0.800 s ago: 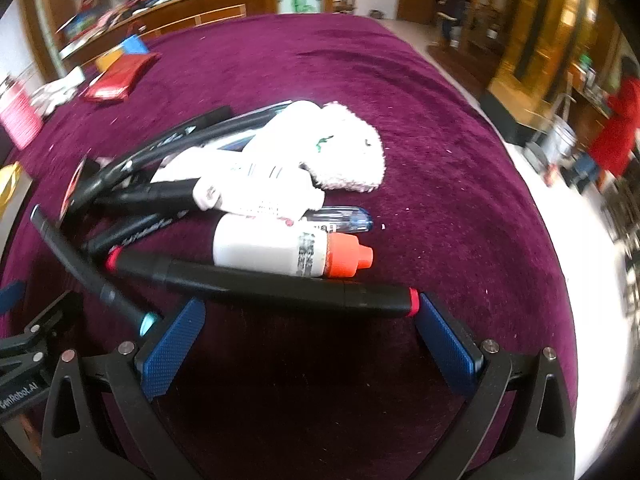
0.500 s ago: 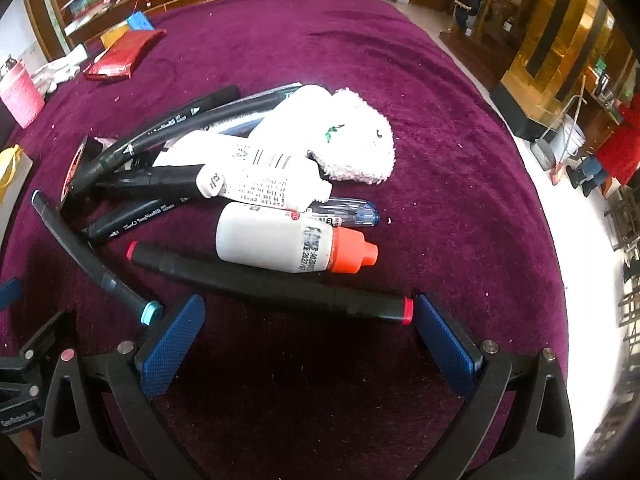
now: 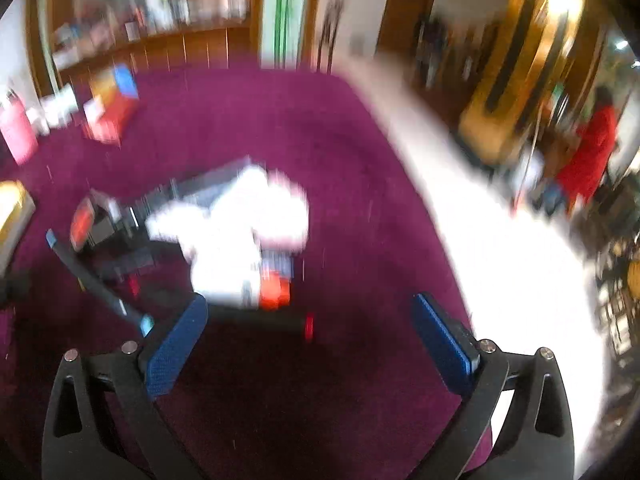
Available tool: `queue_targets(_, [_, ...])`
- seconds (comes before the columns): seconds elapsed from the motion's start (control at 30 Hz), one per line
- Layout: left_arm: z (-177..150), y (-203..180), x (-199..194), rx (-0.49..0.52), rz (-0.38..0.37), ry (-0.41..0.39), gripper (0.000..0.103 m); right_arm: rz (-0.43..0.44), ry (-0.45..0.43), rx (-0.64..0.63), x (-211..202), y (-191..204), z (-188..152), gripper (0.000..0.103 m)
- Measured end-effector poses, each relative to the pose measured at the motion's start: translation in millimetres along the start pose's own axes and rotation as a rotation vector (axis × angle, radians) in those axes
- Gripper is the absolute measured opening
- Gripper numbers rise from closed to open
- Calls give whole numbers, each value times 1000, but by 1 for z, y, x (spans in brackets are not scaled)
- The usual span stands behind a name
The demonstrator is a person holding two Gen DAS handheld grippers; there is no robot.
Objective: Organize objects
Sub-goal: 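Grasp the blue-capped black marker from the pile with the left gripper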
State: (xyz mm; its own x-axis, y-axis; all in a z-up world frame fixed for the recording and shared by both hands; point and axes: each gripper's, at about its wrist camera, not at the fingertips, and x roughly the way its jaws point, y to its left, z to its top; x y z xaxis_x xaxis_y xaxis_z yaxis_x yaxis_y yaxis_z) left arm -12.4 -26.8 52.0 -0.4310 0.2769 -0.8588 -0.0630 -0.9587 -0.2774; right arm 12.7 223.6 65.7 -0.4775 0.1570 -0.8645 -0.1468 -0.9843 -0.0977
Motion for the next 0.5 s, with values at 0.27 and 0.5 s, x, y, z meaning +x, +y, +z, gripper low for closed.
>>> queue_targets(0.27, [0,-26,53,22,171,85,98,27,-20,59,-9,-25,-16,101])
queue_targets(0.5, [-27,16,22,55,144,117,67,21,-50,51,-14,-37,-10,101])
